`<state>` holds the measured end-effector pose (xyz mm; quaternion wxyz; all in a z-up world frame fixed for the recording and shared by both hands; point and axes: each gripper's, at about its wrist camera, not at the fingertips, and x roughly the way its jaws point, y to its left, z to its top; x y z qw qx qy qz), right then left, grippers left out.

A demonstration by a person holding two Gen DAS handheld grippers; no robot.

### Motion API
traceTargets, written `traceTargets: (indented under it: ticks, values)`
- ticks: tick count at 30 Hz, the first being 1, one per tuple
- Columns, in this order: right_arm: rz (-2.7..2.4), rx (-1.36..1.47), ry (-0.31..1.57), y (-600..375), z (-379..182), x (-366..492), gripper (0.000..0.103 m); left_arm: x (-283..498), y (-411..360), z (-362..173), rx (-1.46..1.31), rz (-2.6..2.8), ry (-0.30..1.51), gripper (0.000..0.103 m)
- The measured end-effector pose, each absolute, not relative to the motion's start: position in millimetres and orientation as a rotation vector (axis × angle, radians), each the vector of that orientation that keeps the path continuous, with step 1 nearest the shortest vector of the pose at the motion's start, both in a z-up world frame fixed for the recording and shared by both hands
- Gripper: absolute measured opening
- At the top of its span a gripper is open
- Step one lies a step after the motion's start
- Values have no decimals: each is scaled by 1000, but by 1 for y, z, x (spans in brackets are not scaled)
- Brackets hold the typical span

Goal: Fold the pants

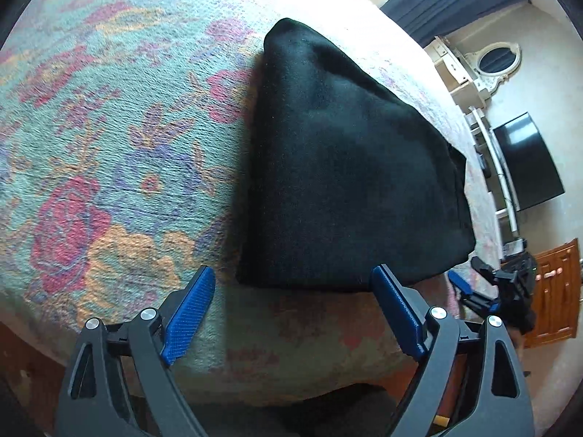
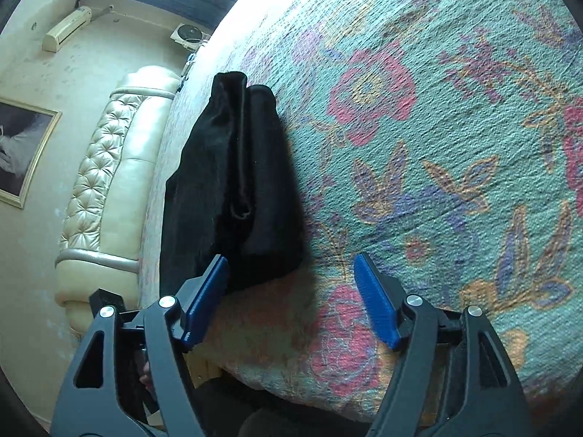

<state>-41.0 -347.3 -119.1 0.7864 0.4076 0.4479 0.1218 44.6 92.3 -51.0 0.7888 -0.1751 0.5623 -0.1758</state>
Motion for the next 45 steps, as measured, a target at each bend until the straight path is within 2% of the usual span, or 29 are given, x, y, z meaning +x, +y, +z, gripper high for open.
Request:
traceTargets:
  ticks: [5, 10, 15, 29, 45]
  values:
    - [191, 818, 990, -337, -111, -56, 75, 19, 90, -38, -248, -262, 1139, 87]
    - [131, 659, 1008, -319, -101, -67, 80, -1, 89, -15, -153, -155, 1002, 87]
    - [86, 514, 1002, -295, -92, -76, 81, -17, 85, -3, -115, -108, 925, 87]
    - [-6, 234, 900, -235, -82, -83, 86, -23, 65, -7, -74, -74, 905, 87]
    - [13, 239, 915, -228, -88, -77, 86, -26, 59, -13, -69, -68, 908, 87]
